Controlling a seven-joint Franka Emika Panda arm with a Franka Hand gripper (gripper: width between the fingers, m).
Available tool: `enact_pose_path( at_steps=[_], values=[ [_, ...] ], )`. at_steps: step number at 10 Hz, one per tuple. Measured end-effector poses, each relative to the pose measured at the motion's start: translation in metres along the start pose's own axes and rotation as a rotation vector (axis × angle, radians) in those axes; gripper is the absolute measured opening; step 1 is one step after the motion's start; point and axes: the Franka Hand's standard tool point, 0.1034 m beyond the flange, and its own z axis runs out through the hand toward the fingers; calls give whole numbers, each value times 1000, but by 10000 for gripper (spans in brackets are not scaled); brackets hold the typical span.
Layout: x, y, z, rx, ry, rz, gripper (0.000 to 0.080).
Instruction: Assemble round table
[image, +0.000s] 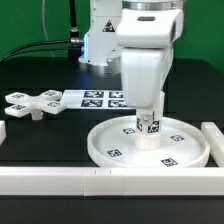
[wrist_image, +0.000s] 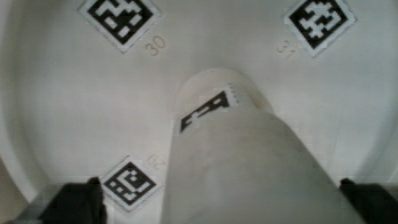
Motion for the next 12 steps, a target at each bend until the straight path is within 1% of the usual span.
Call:
enact_pose_path(
  at_steps=[3,4,5,6,7,10,11,12],
  values=[
    [-4,0,1,-2,-28,-122,649],
    [-4,0,1,-2,-28,-120,627],
    [-5,0,1,-2,-28,-112,498],
    [-5,0,1,-2,-28,-111,498],
    [-5,0,1,-2,-28,-110,406],
    [-6,0,1,-2,-28,-68,406],
    [-9,1,1,-2,-28,9,406],
    [-10,0,1,5,-17,190,406]
  ],
)
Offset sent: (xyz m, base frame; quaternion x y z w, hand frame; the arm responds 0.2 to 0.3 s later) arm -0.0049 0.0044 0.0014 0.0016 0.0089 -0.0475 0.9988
